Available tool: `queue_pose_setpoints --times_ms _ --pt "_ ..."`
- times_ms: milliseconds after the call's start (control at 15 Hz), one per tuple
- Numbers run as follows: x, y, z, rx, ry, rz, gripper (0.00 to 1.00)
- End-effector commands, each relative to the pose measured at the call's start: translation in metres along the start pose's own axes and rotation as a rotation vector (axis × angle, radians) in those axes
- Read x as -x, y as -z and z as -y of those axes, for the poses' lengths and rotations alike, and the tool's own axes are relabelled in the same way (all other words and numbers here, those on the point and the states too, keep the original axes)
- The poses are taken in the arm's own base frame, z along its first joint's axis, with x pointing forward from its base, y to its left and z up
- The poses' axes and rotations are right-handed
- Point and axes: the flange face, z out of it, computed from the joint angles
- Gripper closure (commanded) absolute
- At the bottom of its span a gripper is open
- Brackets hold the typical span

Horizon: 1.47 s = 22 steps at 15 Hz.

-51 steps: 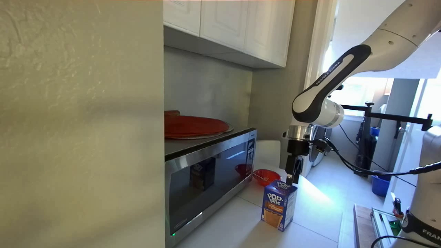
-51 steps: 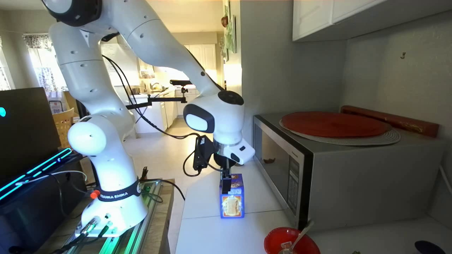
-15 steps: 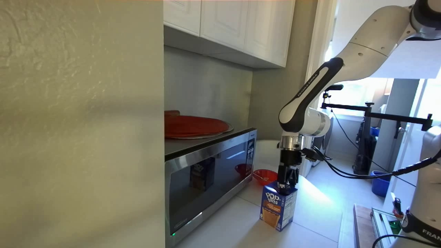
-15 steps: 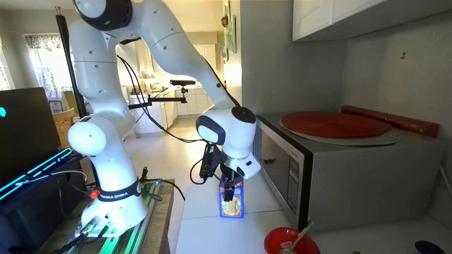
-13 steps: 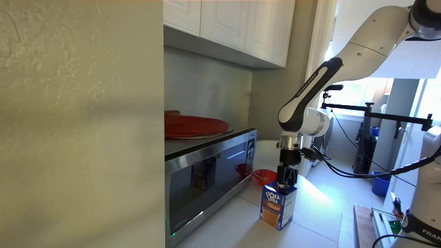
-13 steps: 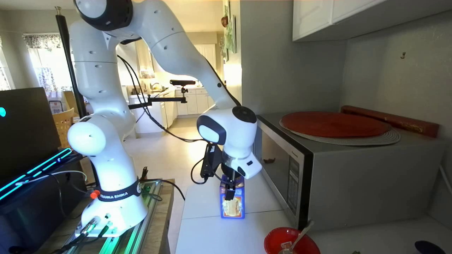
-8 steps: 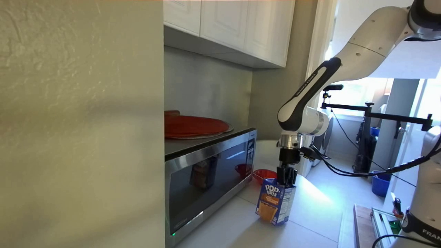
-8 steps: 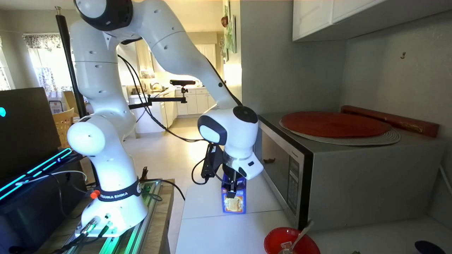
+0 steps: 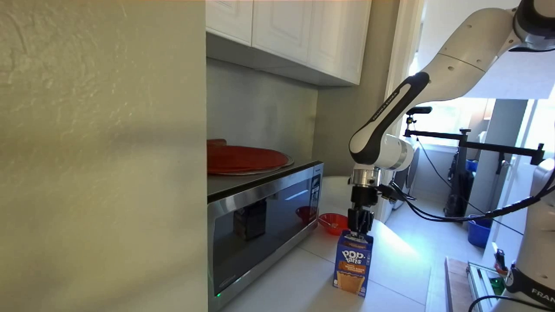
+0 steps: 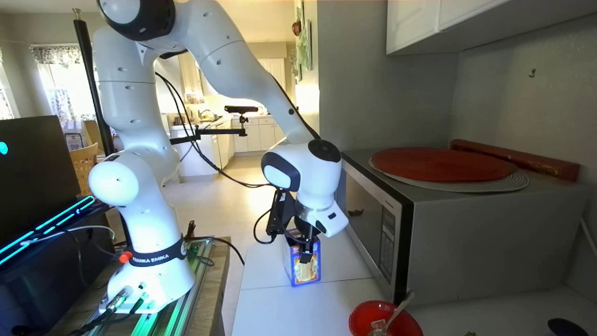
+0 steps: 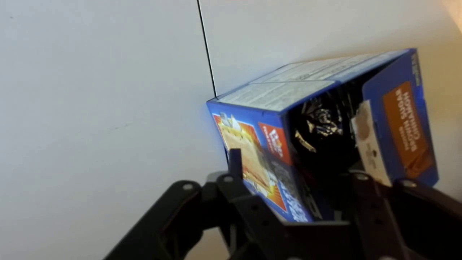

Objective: Open the cover of the blue box

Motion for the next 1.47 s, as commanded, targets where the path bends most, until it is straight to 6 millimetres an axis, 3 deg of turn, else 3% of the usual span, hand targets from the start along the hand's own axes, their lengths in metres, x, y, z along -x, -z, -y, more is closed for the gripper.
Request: queue_pose_setpoints --times_ms 0,133,533,1133,1400 --pt "0.004 0.017 0.005 -0.017 0.024 -0.007 0.12" --pt "0.008 0.03 0.009 -0.029 0.048 -0.016 0.01" --pt "0.022 0.06 0.024 -0.063 0.124 0.001 0.0" --pt "0.049 0.06 0.042 -0.126 0.272 0.111 0.0" --pt "0.046 0.058 0.046 -0.138 0.338 0.072 0.0"
